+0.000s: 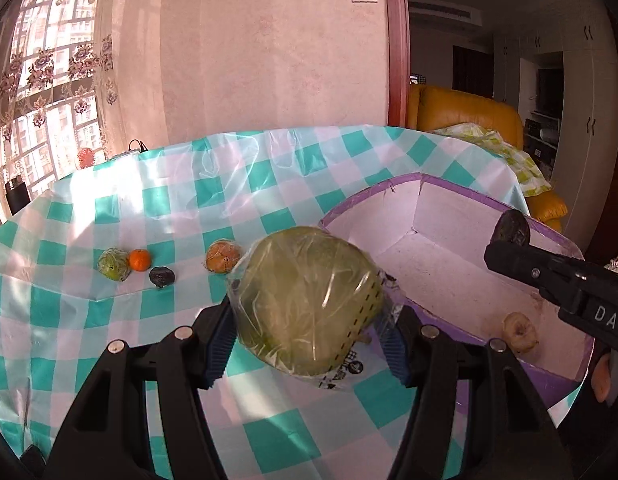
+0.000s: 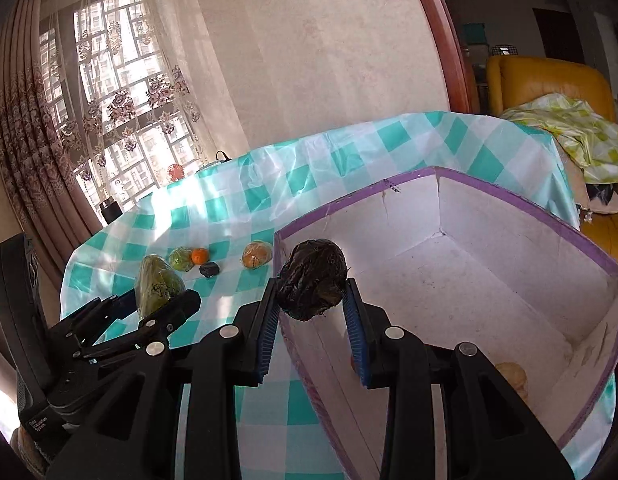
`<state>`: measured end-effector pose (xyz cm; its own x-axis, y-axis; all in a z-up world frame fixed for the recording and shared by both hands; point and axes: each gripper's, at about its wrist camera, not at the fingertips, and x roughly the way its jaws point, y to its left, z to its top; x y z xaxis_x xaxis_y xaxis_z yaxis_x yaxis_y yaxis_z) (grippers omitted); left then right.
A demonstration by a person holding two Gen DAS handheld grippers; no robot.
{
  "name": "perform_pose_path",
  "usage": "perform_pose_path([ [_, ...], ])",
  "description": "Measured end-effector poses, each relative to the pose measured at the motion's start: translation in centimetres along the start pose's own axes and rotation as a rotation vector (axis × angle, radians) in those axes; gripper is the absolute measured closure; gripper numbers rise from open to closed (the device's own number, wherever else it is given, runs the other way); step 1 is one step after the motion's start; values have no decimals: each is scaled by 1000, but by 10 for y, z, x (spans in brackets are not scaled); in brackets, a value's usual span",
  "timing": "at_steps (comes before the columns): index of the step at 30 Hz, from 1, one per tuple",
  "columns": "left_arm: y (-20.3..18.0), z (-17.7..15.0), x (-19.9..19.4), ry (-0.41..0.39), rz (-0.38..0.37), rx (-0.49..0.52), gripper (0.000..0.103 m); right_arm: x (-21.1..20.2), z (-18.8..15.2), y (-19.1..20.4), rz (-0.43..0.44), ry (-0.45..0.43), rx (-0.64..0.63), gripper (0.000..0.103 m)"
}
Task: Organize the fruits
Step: 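Carry the cabbage and avocado into the box and open both tools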
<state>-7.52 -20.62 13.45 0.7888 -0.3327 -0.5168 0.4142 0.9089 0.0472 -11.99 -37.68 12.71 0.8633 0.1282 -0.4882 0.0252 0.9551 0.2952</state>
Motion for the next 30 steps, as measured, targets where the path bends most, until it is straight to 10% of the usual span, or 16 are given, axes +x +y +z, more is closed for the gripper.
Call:
perform_pose_path([
  [14, -93, 27, 99, 284, -150, 211, 41, 40, -6, -58, -235, 321, -180, 70],
  [30, -128, 17, 149, 480, -75, 375, 41, 54, -21, -58, -279, 437, -290, 69],
])
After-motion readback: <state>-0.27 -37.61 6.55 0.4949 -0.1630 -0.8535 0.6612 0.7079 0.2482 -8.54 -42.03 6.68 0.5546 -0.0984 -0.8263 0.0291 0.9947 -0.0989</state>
